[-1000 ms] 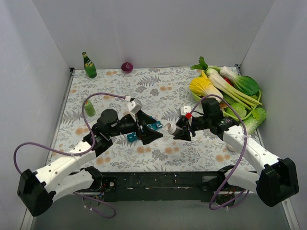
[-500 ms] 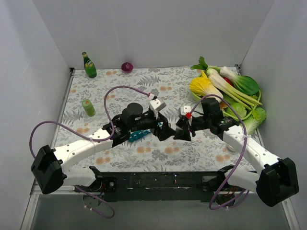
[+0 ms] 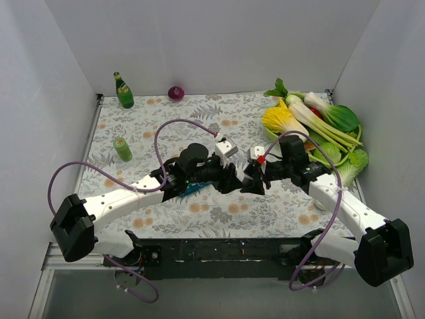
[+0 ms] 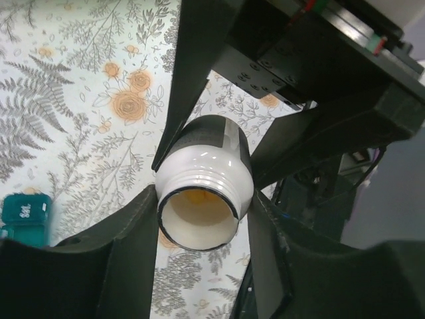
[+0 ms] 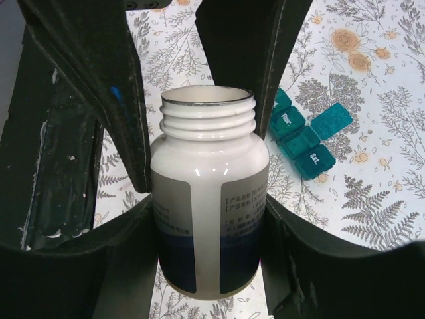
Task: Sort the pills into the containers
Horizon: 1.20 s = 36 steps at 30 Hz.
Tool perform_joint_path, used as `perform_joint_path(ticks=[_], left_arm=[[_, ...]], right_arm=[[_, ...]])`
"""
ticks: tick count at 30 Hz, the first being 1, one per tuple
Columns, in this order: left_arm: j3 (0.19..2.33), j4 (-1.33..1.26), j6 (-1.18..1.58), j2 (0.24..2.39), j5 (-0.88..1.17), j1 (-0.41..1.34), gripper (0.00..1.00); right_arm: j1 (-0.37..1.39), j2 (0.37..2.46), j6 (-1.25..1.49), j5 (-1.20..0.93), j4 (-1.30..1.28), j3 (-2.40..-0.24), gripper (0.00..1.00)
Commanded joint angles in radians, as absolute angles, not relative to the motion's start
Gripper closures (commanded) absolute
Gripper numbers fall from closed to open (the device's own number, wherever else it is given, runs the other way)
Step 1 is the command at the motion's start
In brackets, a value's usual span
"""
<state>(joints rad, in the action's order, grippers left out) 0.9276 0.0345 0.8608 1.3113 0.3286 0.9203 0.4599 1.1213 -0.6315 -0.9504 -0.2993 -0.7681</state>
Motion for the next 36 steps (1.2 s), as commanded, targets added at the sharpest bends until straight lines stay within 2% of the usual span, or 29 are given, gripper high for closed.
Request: perform_joint_path(ticks=[1,3,5,8,13,19,25,35,36], left_arm=[[0.966,0.041,0.883,1.307,0.316,0.927,0.73],[0.959,0.031,0.916,1.298,0.311,0.927,0.82],[0.940,0.017,0.945,1.290,0.313,0.927,0.87],[0.902,-0.027,1.017,1.272,0.311,0.927,0.93],[0.858,-0.083,1.130,1.253,0.308,0.927,0.96],[0.865,-0.068,1.163,1.259,0.285,0.927,0.98],[0.888,-0.040,1.169,1.273,0.273,0.923,0.98],[0.885,-0.057,1.239,1.267,0.276,0.902,0.98],[0.885,-0.060,1.246,1.269,0.281,0.897,0.98]], right_arm=[[0.457,1.123,-0.629,-0.980,-0.262,-0.775,0.97],[0.457,1.121,-0.620,-0.976,-0.253,-0.770,0.95],[0.457,1.117,-0.604,-0.974,-0.241,-0.769,0.90],[0.448,1.109,-0.581,-0.983,-0.226,-0.765,0.74],[0.436,1.103,-0.537,-1.012,-0.198,-0.770,0.49],[0.430,1.098,-0.509,-1.014,-0.180,-0.770,0.34],[0.419,1.097,-0.485,-1.006,-0.158,-0.769,0.27],[0.413,1.098,-0.476,-0.996,-0.150,-0.767,0.30],[0.414,1.100,-0.477,-0.997,-0.150,-0.769,0.33]])
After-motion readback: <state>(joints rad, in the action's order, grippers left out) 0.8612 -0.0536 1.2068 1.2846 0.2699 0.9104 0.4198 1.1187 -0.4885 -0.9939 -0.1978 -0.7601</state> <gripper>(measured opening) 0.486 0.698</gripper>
